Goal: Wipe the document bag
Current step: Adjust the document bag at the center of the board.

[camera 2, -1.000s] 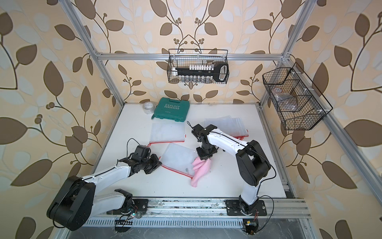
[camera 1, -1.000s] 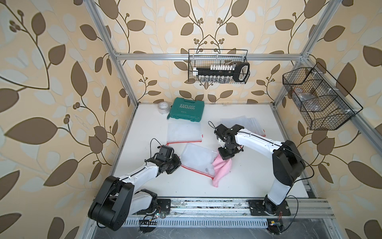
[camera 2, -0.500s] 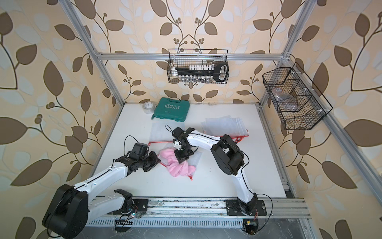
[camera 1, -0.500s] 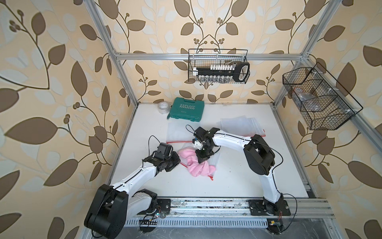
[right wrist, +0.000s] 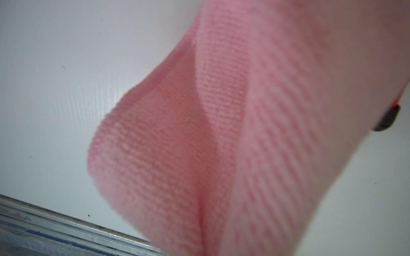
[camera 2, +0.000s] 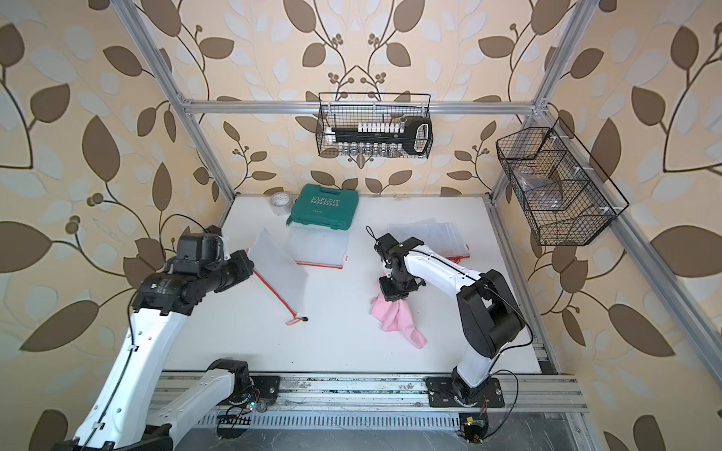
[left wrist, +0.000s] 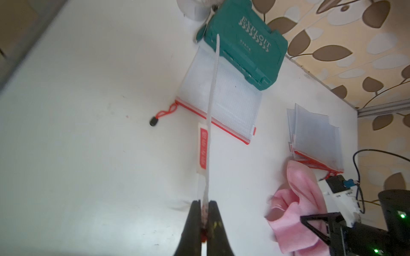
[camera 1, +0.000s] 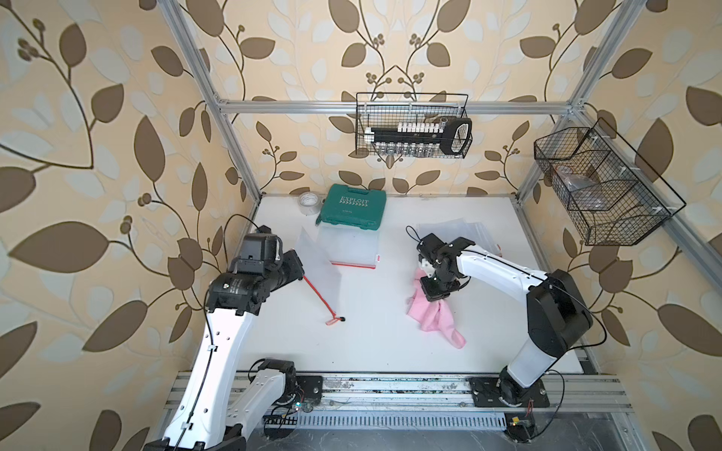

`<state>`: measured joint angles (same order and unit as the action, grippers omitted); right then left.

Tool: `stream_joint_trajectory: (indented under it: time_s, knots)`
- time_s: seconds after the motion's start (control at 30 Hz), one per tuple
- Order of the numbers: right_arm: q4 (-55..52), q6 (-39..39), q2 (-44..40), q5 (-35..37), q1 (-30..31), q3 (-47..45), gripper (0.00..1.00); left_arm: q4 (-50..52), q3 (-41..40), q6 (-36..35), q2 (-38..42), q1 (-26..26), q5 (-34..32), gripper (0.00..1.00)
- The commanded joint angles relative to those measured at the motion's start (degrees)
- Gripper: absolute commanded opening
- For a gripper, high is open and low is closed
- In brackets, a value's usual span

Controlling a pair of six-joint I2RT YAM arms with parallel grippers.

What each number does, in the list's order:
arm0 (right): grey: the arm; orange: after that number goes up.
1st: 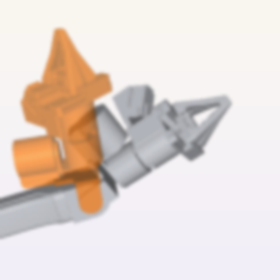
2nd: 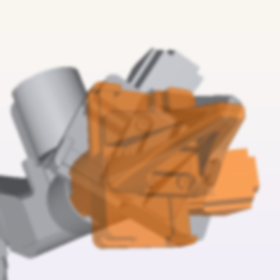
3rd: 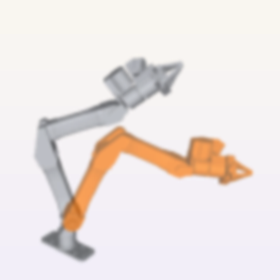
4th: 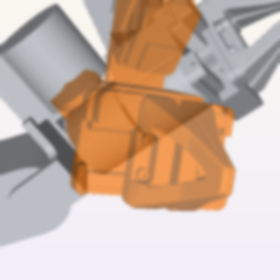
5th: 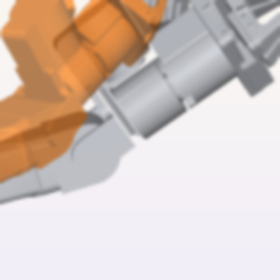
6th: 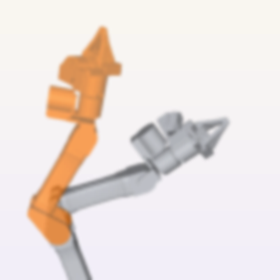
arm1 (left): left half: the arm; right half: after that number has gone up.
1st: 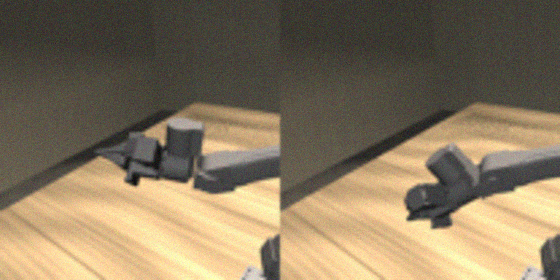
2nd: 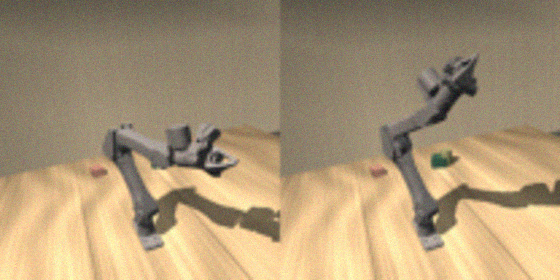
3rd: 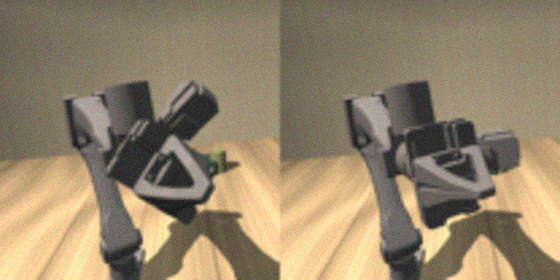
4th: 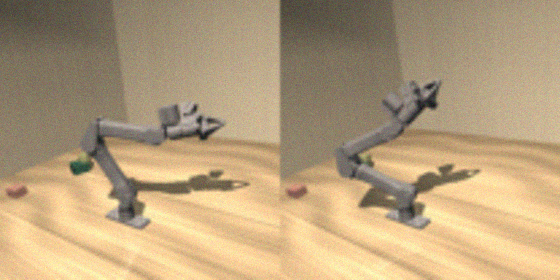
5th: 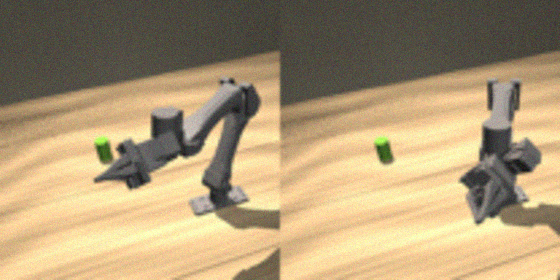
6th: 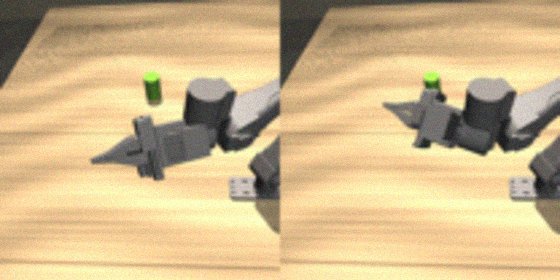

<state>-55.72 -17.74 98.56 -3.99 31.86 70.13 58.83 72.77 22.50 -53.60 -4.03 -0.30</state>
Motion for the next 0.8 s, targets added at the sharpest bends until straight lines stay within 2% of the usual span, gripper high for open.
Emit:
stream_joint_trajectory:
  time_s: [0.0,0.13,0.23,0.37,0.53,0.63,0.77]
  knots:
    - [1.6,-0.6,1.6,-2.7,0.3,1.0,0.00,12.6,9.8,-12.6,-2.9,-2.5,-15.3,0.00]
    - [1.9,-0.5,1.7,-2.2,0.1,1.4,0.00,13.7,14.6,-12.5,-10.1,-9.7,-19.5,0.00]
    - [1.8,-0.5,0.4,-1.5,-0.5,0.8,0.00,10.0,10.6,-8.6,-15.3,-19.2,-21.2,0.00]
    - [1.5,-0.5,-2.7,-0.9,-2.4,-1.0,0.00,-3.0,0.9,0.4,-21.9,-29.0,-11.7,0.00]
    - [0.1,-0.2,-5.4,-0.1,-2.8,-1.0,0.00,-19.5,-5.0,8.6,-34.9,-39.1,-0.9,0.00]
    - [-0.5,-0.5,-6.3,0.0,-2.9,-0.7,0.00,-26.2,-5.5,10.9,-42.0,-41.8,3.9,0.00]
    - [-1.4,-1.1,-7.8,1.0,-2.9,0.0,0.00,-31.6,-5.0,11.0,-46.9,-44.6,8.5,0.00]
